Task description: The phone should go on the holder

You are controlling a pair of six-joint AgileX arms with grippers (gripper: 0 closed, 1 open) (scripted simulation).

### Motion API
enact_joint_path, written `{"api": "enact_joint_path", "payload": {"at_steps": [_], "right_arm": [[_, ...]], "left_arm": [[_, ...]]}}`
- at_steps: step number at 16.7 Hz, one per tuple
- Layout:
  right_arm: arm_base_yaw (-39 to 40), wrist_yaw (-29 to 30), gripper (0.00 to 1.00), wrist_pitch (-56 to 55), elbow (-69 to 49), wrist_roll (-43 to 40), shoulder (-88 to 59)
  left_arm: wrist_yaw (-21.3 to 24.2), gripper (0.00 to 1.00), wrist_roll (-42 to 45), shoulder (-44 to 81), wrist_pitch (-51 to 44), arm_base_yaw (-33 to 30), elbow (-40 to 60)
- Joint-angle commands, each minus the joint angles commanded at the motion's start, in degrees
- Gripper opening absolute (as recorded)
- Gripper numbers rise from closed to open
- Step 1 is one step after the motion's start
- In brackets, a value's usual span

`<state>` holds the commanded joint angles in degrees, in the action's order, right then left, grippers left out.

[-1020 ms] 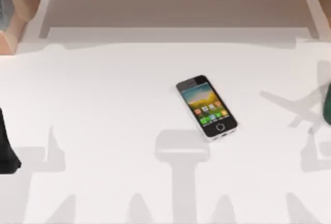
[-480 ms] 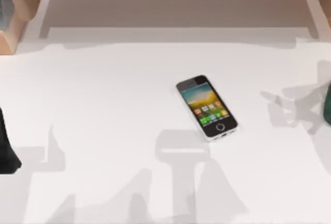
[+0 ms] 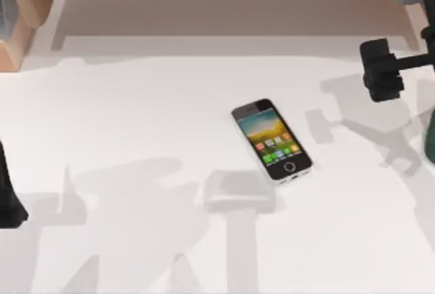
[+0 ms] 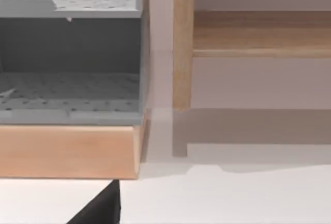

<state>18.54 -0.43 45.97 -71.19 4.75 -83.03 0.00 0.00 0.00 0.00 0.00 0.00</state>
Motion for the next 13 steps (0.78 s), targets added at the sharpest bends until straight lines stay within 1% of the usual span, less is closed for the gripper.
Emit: {"api": "enact_joint_path", "payload": {"at_steps": [4,8,11,13], "right_arm": [[4.0,-1.2,1.00,8.6,-18.3,1.7,-18.6],[8.1,-0.9,1.00,17.4,-36.1,2.3,-36.9],[10.6,-0.3,1.00,23.2,-45.9,2.7,-47.7],[11.8,0.0,1.00,26.3,-50.1,2.9,-52.4]], "left_arm": [[0.0,1.00,0.0,0.0,0.0,0.0,0.0],[0.0,1.00,0.0,0.0,0.0,0.0,0.0],[0.0,1.00,0.0,0.0,0.0,0.0,0.0],[0.0,1.00,0.0,0.0,0.0,0.0,0.0]]}}
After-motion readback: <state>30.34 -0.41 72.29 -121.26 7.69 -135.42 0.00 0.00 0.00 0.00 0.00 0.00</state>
